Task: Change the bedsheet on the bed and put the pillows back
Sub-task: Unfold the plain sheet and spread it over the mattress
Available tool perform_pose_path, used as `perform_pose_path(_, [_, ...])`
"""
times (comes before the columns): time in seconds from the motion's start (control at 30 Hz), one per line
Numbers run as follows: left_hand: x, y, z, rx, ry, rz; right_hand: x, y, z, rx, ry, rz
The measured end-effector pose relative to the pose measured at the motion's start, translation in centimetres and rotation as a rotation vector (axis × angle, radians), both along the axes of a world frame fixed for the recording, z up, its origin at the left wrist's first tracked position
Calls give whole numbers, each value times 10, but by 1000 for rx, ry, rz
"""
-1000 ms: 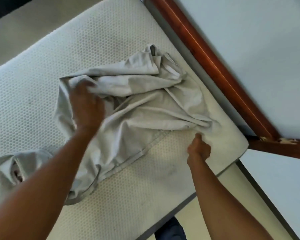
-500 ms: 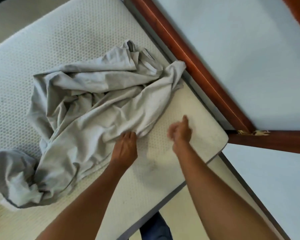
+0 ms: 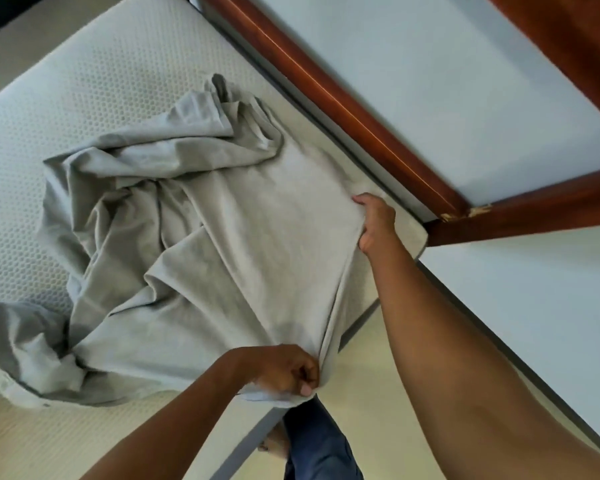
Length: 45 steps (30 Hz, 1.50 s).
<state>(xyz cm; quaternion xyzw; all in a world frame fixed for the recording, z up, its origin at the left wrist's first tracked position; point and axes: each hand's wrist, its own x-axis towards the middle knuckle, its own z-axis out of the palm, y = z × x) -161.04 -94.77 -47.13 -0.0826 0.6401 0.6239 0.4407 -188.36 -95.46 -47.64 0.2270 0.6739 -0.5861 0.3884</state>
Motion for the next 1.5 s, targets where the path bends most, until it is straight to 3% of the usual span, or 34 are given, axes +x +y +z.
perform_pose_path(0.17, [-21,65,0,-32,104,8,-17,70,8,458,639,142])
perform_pose_path(0.27, [-36,126,-6,-98,243,48,-32,129,5,575,825,22])
perform_pose_path(0.33, [-42,162,-10,-145,285,137,-39,155,-2,557,886,64])
perform_pose_path(0.43, [-40,185,-20,-142,213,121,-35,177,-20,601,833,148])
perform_pose_path(0.53, [-21,177,-31,-232,173,64,-4,200,-43,670,727,81])
perform_pose_path(0.6, [-8,158,-37,-480,291,125,26,210,-60,672,614,104])
perform_pose_path(0.7, [14,117,-44,-1061,385,-44,65,215,-77,655,441,267])
perform_pose_path(0.8, [40,81,-58,-1251,310,-297,85,209,-86,633,445,400])
perform_pose_path(1.0, [53,85,-74,-1194,409,-303,89,197,-92,700,449,610])
perform_pose_path(1.13, [53,111,-79,-877,272,-428,74,211,-93,711,514,685])
perform_pose_path(1.27, [60,157,-74,-615,160,-561,71,228,-88,916,585,825])
perform_pose_path(1.37, [78,165,-76,-562,42,-425,73,236,-83,1037,445,862])
perform_pose_path(1.5, [83,133,-59,-710,27,-86,76,212,-60,1004,434,918])
